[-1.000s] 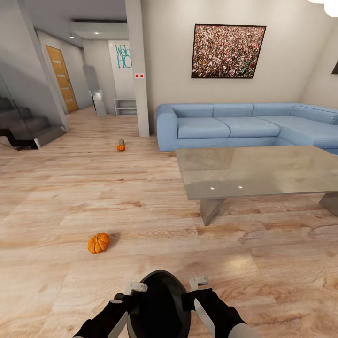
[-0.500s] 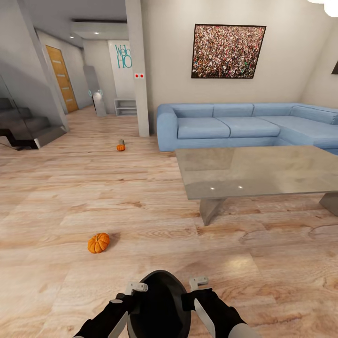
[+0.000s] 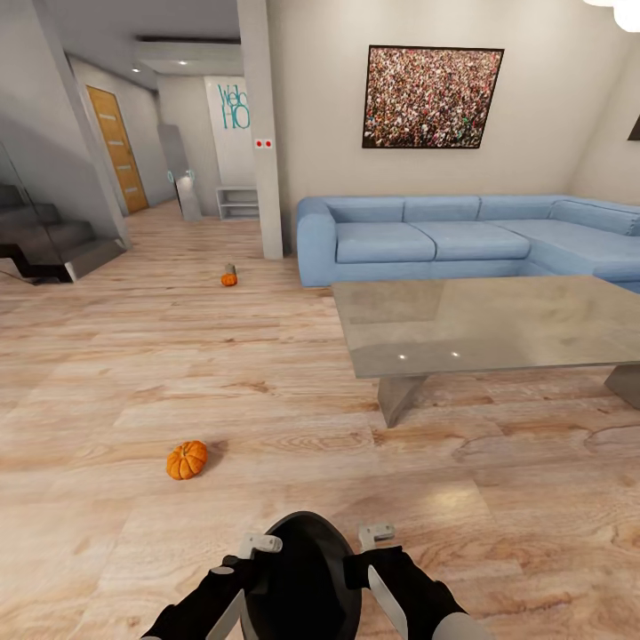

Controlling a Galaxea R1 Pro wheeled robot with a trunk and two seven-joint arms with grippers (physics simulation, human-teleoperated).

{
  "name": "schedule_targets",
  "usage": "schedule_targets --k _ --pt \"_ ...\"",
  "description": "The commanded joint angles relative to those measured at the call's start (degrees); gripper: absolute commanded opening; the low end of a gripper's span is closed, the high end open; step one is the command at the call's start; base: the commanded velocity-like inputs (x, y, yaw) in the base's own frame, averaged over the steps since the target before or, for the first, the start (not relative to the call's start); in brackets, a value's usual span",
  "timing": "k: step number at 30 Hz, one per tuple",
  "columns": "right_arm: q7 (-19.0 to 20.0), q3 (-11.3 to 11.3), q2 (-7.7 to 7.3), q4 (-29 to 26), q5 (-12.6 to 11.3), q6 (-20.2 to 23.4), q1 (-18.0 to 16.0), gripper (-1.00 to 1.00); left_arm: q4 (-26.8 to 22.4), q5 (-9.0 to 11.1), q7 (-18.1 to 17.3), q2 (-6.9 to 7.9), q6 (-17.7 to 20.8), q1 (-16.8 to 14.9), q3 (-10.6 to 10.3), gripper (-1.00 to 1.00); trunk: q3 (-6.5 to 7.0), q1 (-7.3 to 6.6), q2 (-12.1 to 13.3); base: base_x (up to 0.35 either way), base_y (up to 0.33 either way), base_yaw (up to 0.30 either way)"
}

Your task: Place each of the two pumpkins and all three candles from the living room inside a cabinet in the living room (use any cabinet), then make sure every cabinet is closed, and position the cauldron so it is next to a table in the living room.

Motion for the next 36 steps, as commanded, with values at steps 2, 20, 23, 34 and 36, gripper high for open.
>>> schedule_targets --k 2,20,23,34,36 --pt "-0.44 0.20 0.00 -0.12 -0.51 0.21 -0.06 -1.00 -0.09 -0.40 0.86 0.43 0.34 -0.02 -0.30 -1.00 -0.05 -0.01 -0.02 0.000 0.000 0.000" --pt "-0.45 0.20 0.00 -0.12 -0.50 0.21 -0.06 -1.00 -0.09 -0.40 0.86 0.41 0.34 -0.02 -0.30 -1.00 2.17 -0.27 0.11 0.000 0.000 0.000" --pt "-0.44 0.20 0.00 -0.12 -0.50 0.21 -0.06 -1.00 -0.09 -0.40 0.86 0.41 0.34 -0.02 -0.30 -1.00 2.83 -0.35 0.15 0.000 0.000 0.000" --pt "-0.42 0.20 0.00 -0.12 -0.50 0.21 -0.06 -1.00 -0.09 -0.40 0.79 0.41 0.34 -0.02 -0.30 -1.00 4.83 -0.58 0.27 0.000 0.000 0.000" --pt "-0.42 0.20 0.00 -0.12 -0.50 0.21 -0.06 -1.00 -0.09 -0.40 0.78 0.41 0.34 -0.02 -0.30 -1.00 4.83 -0.58 0.27 0.000 0.000 0.000"
